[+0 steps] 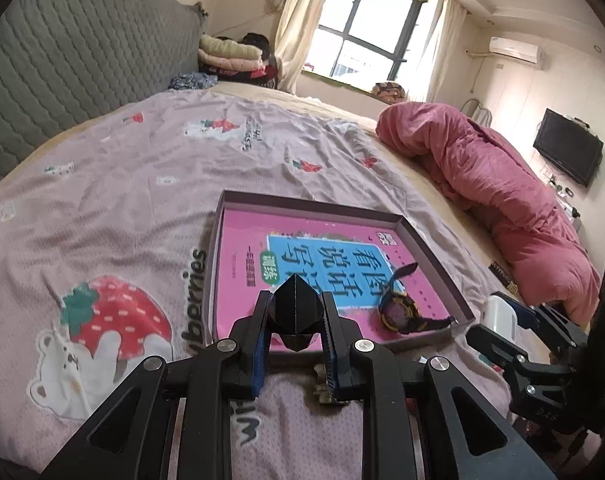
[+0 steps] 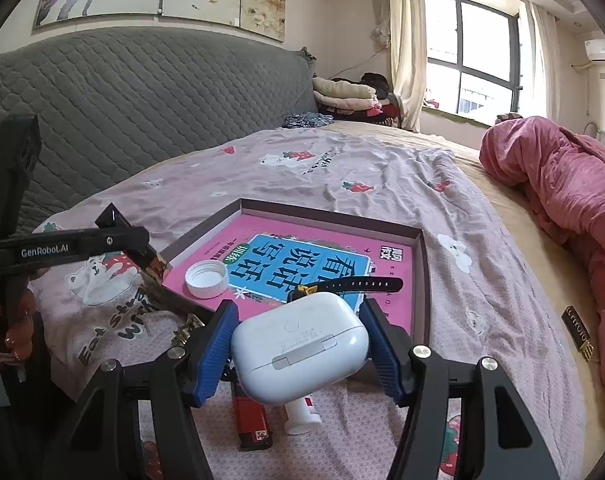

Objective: Organize rigid objects

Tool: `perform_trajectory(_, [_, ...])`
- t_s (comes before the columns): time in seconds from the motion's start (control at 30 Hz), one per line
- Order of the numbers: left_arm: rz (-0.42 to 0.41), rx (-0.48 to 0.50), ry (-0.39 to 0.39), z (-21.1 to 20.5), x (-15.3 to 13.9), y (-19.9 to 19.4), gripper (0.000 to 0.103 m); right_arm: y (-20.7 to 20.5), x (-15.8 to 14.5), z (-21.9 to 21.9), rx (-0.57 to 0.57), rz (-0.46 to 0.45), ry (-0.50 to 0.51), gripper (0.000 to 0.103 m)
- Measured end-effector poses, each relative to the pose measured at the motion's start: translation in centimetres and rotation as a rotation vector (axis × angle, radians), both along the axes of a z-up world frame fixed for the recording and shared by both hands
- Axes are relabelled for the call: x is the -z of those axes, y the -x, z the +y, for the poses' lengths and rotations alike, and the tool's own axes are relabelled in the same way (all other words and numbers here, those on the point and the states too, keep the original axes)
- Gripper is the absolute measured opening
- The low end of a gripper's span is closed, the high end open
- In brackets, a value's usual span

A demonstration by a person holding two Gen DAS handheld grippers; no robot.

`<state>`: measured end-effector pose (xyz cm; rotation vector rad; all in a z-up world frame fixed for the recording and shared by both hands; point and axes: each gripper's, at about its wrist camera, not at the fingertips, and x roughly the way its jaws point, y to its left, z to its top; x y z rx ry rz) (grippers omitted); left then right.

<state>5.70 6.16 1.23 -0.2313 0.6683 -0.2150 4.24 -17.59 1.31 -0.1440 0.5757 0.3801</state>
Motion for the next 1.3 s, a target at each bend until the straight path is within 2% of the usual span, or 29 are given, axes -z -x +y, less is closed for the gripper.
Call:
perform_trajectory(0.53, [0.029, -0.049, -0.038, 1.0, 1.7, -1.4, 0.023, -0.4, 0.3, -0.2, 0.031, 0.003, 0.010, 0.063])
perform_trajectory(1.3, [0.062, -0.037, -0.051, 0.4, 3.6, -3.7, 0.023, -1.8, 1.4, -1.3, 0.100, 0.029, 0.020, 0.063])
